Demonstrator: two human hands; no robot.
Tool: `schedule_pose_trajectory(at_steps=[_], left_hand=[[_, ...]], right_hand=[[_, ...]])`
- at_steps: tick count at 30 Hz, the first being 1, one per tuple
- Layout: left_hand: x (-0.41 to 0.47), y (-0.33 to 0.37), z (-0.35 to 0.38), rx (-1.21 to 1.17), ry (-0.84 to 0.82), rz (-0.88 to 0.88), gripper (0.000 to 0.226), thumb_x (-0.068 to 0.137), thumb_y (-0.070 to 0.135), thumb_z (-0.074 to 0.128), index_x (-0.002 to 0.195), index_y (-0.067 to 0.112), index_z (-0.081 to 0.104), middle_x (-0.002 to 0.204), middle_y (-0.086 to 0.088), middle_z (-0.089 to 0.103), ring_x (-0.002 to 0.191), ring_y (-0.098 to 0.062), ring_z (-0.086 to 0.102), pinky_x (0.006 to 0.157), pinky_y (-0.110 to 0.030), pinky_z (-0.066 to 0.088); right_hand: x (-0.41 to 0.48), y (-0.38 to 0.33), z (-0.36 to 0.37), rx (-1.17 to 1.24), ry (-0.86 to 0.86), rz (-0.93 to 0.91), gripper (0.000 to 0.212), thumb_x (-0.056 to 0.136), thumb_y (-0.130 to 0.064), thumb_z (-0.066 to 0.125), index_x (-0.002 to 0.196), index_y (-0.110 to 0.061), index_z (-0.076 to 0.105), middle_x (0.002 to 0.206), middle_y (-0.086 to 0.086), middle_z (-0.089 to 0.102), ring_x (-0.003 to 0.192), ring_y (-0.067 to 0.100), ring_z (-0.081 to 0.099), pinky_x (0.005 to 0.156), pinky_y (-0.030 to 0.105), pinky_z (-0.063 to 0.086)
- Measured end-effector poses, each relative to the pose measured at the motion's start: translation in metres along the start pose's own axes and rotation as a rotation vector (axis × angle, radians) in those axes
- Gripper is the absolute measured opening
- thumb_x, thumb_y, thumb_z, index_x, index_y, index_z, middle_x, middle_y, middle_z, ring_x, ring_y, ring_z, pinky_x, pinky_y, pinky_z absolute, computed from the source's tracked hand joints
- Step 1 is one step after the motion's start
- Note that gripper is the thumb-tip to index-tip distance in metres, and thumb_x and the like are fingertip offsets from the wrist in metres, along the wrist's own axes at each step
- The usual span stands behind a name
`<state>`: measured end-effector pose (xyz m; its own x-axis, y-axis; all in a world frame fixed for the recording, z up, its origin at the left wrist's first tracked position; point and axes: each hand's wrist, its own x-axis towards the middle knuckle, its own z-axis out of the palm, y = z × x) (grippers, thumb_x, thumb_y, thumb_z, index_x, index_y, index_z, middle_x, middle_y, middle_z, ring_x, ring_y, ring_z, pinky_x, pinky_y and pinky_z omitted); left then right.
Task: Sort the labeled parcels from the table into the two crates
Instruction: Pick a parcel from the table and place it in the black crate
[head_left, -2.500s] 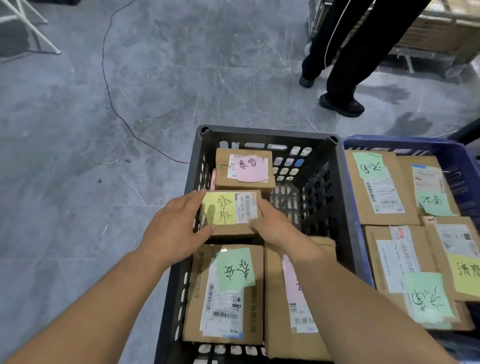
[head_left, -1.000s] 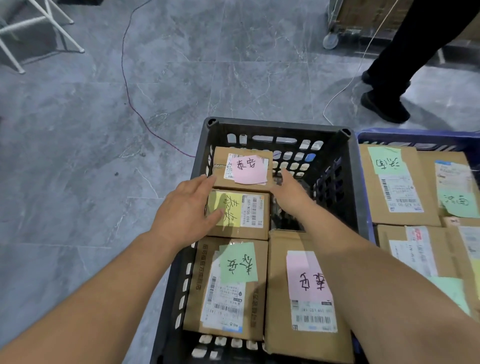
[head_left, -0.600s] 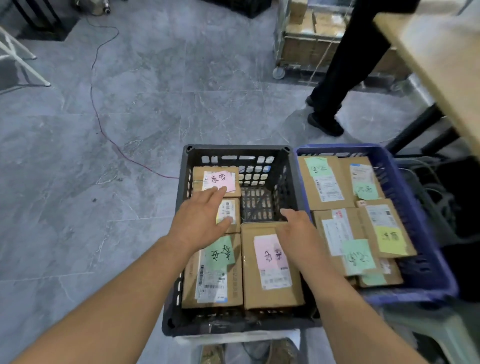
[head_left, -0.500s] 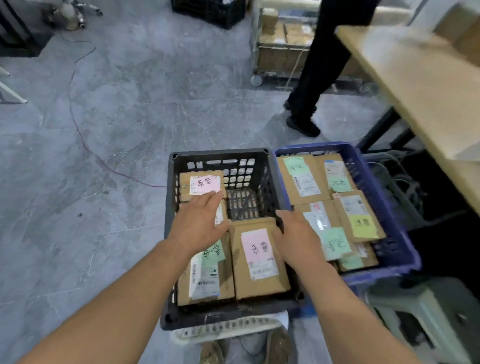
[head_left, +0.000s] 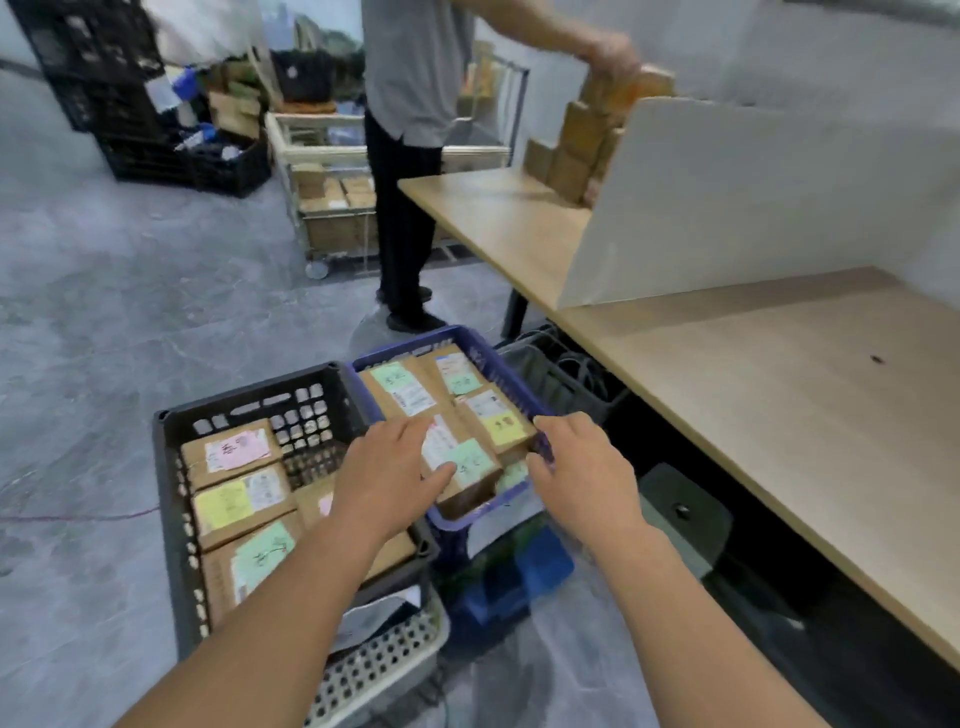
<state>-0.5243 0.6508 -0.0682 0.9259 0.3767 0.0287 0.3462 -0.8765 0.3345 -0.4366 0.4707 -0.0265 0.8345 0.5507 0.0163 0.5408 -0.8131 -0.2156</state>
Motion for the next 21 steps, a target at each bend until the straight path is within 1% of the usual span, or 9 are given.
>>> schedule_pose_trajectory(at_steps=[2,8,12,14,18,21], left_hand=[[-0.009,0.041,0.003,-0.009,0.004,0.044,0.065,0.091,0.056,0.047,0.146,0.022,0.033,0.144,0.003,0.042,0.132,-0.019,0.037,0.105,-0.033,0.032],[-0.037,0.175,0.017,-0.033,-0.006,0.225,0.062,0.092,0.056,0.046,0.143,0.022,0.036,0.143,0.002,0.042,0.131,-0.019,0.037,0.103,-0.032,0.032],[-0.060,0.259,0.030,-0.053,0.046,0.352,0.062,0.090,0.057,0.049,0.141,0.021,0.041,0.141,0.002,0.044,0.129,-0.020,0.040,0.103,-0.034,0.036],[-0.070,0.299,0.041,-0.048,0.037,0.409,0.063,0.090,0.057,0.049,0.141,0.021,0.040,0.143,0.003,0.042,0.131,-0.019,0.038,0.105,-0.035,0.035],[-0.089,0.376,0.065,-0.048,-0.002,0.542,0.065,0.090,0.059,0.047,0.143,0.022,0.037,0.146,0.003,0.040,0.133,-0.019,0.036,0.106,-0.035,0.031],[-0.102,0.425,0.082,-0.070,-0.044,0.641,0.067,0.090,0.059,0.046,0.145,0.024,0.032,0.148,0.004,0.037,0.135,-0.017,0.033,0.108,-0.034,0.029]], right_hand=[[-0.028,0.033,-0.021,0.002,0.029,0.030,0.046,0.100,-0.034,0.043,0.145,-0.024,0.037,0.139,0.000,0.042,0.126,0.019,0.044,0.093,0.032,0.043],[-0.120,0.138,-0.069,0.042,0.121,0.166,0.048,0.100,-0.036,0.044,0.146,-0.024,0.037,0.137,-0.001,0.043,0.123,0.018,0.046,0.092,0.033,0.046],[-0.177,0.199,-0.089,0.043,0.189,0.260,0.046,0.099,-0.035,0.046,0.143,-0.022,0.040,0.135,0.001,0.046,0.121,0.020,0.047,0.091,0.032,0.045],[-0.204,0.227,-0.098,0.034,0.222,0.311,0.043,0.099,-0.034,0.046,0.141,-0.022,0.043,0.134,0.002,0.047,0.122,0.021,0.046,0.092,0.033,0.045],[-0.255,0.281,-0.114,0.011,0.257,0.439,0.046,0.099,-0.035,0.045,0.144,-0.024,0.039,0.139,0.001,0.043,0.127,0.021,0.043,0.095,0.033,0.043],[-0.288,0.314,-0.121,0.007,0.288,0.536,0.047,0.098,-0.035,0.046,0.144,-0.025,0.039,0.138,0.001,0.044,0.127,0.020,0.043,0.094,0.033,0.042]])
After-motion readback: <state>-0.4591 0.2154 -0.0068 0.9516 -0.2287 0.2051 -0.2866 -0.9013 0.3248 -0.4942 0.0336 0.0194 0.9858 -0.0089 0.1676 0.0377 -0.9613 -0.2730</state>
